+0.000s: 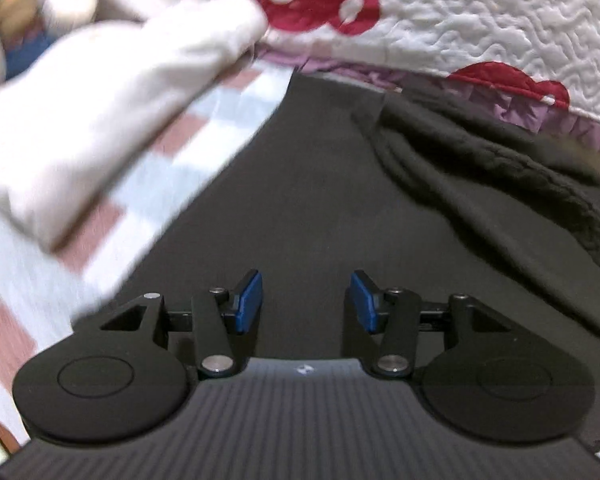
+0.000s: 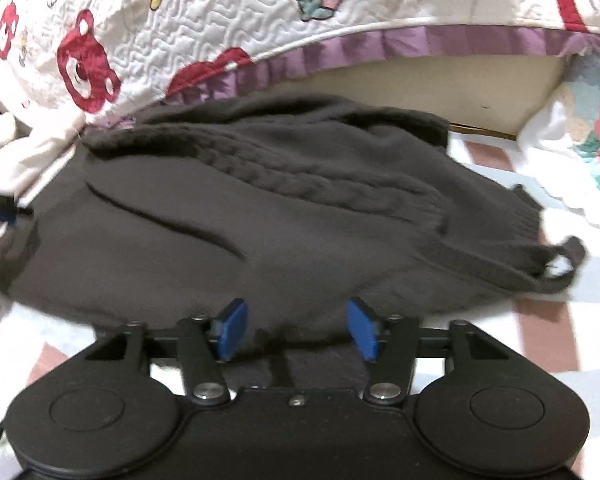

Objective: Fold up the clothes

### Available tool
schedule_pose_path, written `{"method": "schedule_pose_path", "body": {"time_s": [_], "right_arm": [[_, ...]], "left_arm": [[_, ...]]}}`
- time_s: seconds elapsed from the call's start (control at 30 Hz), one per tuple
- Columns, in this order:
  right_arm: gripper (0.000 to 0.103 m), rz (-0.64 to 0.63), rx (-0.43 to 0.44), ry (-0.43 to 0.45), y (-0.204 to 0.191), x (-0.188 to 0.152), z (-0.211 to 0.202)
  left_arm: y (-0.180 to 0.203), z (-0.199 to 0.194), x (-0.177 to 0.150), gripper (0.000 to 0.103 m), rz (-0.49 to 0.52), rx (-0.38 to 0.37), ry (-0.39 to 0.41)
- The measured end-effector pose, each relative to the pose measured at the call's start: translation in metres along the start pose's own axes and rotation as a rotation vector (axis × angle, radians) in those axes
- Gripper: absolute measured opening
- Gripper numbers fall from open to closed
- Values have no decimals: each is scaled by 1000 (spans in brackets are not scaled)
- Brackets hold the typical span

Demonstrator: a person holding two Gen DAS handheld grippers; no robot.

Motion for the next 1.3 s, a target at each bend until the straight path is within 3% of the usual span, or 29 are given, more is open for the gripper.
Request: {"method": "schedule_pose_path", "body": {"time_s": [0.1, 0.17, 0.2, 0.23, 0.3, 0.47, 0.6, 0.73, 0.8, 0.9, 0.97, 1.0, 1.1, 1.17, 1.3], "right_arm": [[68, -14, -32, -22, -20, 8, 26], [69, -103, -118, -64, -32, 4, 50], [69, -161, -168, -43, -36, -1, 55], [55, -226, -197, 0, -41, -6, 55], [11, -321, -242, 25, -48, -13, 45], [10, -200, -199, 5, -55, -18, -12], [11, -163, -190, -114, -39, -33, -5], [16, 18, -105, -214, -14, -31, -10], [16, 81, -108, -245, 1, -30, -17], [27, 206, -128, -201, 34, -24, -32], [44, 367, -124, -130, 65, -22, -47], [54, 461, -113, -87, 83, -18, -53], [54, 695, -81, 16, 132, -9, -65], [55, 796, -49, 59, 154, -3, -67], [55, 881, 25, 82, 176, 9, -58]], "left_arm": [[12, -5, -2, 48, 13, -20, -4], [22, -9, -3, 48, 37, -29, 10], [27, -11, -4, 48, 48, -39, 11], [32, -13, -5, 48, 61, -49, 12], [43, -19, -5, 48, 103, -72, 18], [65, -42, -10, 48, 233, -114, 74], [68, -35, -14, 48, 191, -117, 9], [65, -31, -22, 48, 166, -103, -37], [60, -30, -27, 48, 137, -108, -58], [56, -30, -32, 48, 90, -119, -80], [57, -34, -34, 48, 71, -130, -74], [63, -39, -32, 48, 73, -161, -47], [90, -56, -23, 48, 106, -308, 52], [120, -68, -22, 50, 139, -455, 81], [194, -71, -45, 53, 135, -761, -26]]}}
Point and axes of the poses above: each gripper's, at about its wrist camera, not at the fingertips, and z roughly the way its jaws point, y to its right, x to its top, the point moved 4 cm from there along z, roughly the way its jaws point, and after that the axes turned 14 degrees about z, right-handed, at the moved point
